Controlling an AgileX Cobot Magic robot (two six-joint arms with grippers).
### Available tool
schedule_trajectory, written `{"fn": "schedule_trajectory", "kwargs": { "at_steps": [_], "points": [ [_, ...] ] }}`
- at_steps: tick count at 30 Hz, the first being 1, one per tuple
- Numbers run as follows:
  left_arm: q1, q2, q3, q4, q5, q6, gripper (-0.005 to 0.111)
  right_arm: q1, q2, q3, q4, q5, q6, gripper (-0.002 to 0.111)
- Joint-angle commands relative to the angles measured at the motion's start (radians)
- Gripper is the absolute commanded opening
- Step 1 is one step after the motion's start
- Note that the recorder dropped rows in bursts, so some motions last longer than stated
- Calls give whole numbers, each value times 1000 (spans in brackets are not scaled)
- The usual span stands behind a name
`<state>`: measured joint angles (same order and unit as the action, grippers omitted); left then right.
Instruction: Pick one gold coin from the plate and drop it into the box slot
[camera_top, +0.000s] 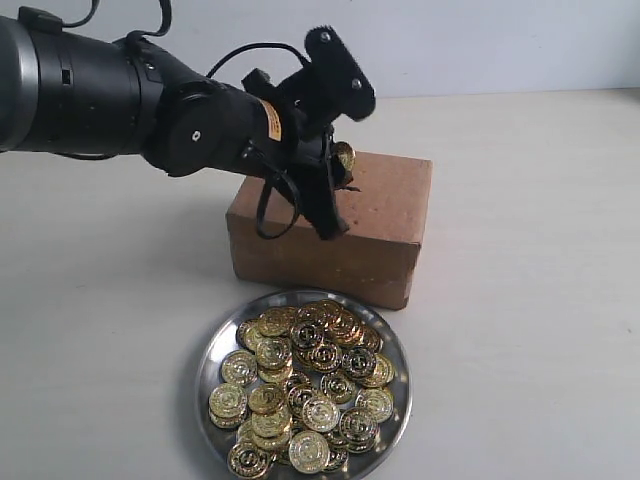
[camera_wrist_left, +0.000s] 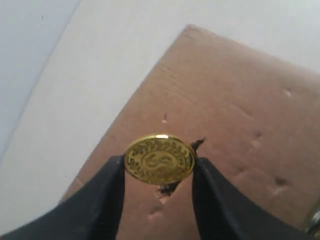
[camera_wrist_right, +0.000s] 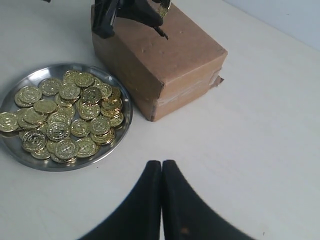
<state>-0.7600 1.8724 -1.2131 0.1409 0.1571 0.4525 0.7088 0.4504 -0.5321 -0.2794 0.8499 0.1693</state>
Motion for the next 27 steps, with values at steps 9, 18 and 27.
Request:
{"fn": "schedule_trajectory", "kwargs": {
  "at_steps": [9,18,27],
  "points": [
    [-159,-195,1,144,304,565,34,1,198,175,7,-765,519,7],
    [-256,-273,1,163,498,565,34,1,707,72,19,-1016,694,29],
    [-258,-282,1,169,604,565,34,1,746,34,19,-1022,707,51]
  ]
}}
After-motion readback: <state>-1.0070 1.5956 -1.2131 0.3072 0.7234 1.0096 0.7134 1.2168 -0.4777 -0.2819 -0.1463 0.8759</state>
